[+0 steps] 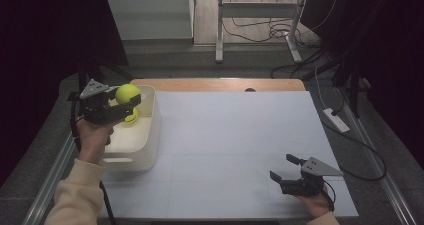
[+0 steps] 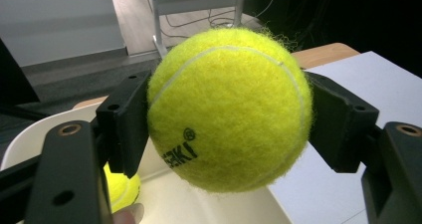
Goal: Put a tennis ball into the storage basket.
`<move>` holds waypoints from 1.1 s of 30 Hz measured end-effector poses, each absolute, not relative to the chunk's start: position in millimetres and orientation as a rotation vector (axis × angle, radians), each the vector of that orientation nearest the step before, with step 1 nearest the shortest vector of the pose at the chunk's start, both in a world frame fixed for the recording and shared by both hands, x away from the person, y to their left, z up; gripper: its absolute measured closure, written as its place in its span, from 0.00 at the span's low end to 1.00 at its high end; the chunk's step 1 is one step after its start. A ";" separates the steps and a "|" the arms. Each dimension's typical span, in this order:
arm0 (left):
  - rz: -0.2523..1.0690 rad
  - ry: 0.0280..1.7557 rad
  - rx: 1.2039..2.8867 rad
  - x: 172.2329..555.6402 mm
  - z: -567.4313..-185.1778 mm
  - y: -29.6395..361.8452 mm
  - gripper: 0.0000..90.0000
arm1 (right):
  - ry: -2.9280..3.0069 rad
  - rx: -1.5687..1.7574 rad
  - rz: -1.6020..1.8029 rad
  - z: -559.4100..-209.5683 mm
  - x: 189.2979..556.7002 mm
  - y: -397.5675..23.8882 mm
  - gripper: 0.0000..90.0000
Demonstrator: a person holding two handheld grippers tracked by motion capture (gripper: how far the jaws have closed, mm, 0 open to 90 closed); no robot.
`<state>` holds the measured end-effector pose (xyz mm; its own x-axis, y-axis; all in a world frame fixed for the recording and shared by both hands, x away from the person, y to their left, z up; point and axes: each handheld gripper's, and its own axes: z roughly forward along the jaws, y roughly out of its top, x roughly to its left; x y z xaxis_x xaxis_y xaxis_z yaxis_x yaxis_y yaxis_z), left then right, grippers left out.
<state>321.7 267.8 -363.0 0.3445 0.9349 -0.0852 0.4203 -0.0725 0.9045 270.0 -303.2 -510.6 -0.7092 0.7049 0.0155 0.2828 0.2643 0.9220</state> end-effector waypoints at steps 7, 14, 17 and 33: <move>0.689 1.256 1.682 326.1 -364.4 272.2 0.29 | 2.140 0.894 1.435 -510.6 270.2 -304.1 0.13; 0.692 1.307 1.693 331.9 -368.6 279.2 0.29 | 2.138 0.896 1.437 -510.6 270.2 -304.6 0.12; 0.691 1.323 1.693 332.7 -369.9 282.5 0.29 | 2.138 0.896 1.437 -510.5 270.1 -304.4 0.12; 0.696 1.388 1.722 338.7 -374.8 291.8 0.29 | 2.139 0.895 1.436 -510.3 270.1 -304.0 0.12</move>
